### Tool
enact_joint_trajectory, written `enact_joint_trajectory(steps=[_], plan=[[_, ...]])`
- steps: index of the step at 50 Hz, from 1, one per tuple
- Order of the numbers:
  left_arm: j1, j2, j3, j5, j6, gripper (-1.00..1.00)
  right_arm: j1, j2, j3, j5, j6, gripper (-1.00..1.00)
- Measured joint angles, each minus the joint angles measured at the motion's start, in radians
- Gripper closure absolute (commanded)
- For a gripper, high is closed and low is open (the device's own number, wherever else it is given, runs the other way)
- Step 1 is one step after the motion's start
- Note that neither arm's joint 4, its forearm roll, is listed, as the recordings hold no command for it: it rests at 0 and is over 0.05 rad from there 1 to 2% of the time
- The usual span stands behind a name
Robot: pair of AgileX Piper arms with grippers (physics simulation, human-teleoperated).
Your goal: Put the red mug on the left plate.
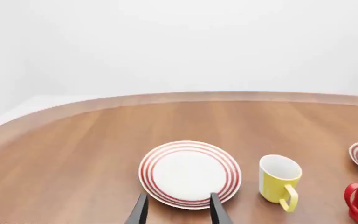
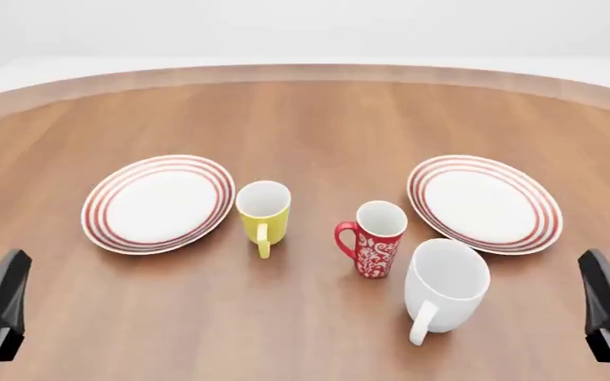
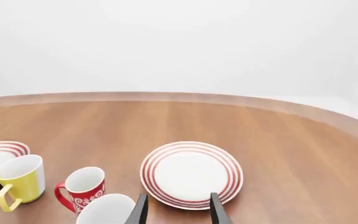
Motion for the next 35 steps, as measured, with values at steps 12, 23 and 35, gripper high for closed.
enact_joint_trajectory(steps=[12, 23, 35], plan=[[0.000, 0.010, -0.003, -0.004, -0.008, -1.00, 0.003, 0.000, -0.001, 0.001, 0.001, -1.00], [-0.021, 0.006, -0.014, 0.003, 0.007, -1.00, -0.001, 0.001, -0.001, 0.002, -0.001, -1.00], [-0.086, 0.053, -0.066, 0.023, 0.038, -1.00, -0.007, 0.005, 0.000, 0.004, -0.001, -1.00]])
